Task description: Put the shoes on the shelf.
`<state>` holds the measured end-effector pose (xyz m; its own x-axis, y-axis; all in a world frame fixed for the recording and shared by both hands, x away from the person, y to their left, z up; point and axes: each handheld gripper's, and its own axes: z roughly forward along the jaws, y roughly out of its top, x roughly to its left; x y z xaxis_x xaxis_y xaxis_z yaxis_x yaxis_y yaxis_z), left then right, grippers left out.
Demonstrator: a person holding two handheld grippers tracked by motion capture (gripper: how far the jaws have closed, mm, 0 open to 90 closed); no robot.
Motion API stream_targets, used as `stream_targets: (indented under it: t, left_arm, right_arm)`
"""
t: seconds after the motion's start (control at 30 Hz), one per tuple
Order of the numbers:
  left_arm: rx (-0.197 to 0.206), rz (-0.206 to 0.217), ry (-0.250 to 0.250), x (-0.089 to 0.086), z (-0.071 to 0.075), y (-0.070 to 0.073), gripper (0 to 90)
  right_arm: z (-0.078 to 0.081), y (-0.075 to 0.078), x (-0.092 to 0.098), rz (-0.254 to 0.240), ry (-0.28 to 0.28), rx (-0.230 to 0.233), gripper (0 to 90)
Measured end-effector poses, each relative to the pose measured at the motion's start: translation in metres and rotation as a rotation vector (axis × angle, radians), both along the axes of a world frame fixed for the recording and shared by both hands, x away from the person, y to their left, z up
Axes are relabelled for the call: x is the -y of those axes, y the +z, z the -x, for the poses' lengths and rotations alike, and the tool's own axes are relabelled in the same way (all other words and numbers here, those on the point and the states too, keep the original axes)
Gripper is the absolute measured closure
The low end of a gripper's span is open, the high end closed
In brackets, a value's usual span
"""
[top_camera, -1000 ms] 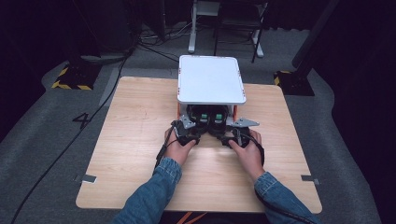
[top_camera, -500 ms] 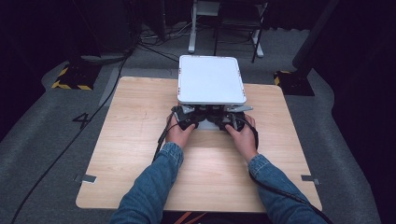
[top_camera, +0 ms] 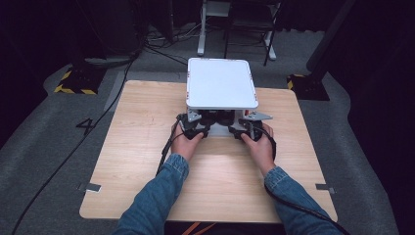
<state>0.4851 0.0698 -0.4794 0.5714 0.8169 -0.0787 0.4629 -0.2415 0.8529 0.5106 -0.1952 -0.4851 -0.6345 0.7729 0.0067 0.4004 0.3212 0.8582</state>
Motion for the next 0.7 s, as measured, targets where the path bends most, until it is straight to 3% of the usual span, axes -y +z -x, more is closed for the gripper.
stream_targets:
  t: [0.17,0.33,0.43,0.7]
  left_arm:
    - [0.02,0.002,-0.017,-0.006,0.029,0.017,35.9]
    - [0.04,-0.034,-0.038,-0.017,0.053,0.038,29.6]
    - [0.041,-0.048,-0.052,-0.029,0.067,0.051,26.3]
    - [0.014,-0.072,-0.059,-0.062,0.096,0.067,20.6]
  right_arm:
    - [0.022,0.019,0.01,-0.025,0.014,0.021,36.7]
    - [0.04,0.043,0.023,-0.042,0.034,0.04,33.2]
    - [0.051,0.054,0.037,-0.041,0.012,0.01,31.5]
    - [0.072,0.076,0.074,-0.056,-0.005,0.009,29.6]
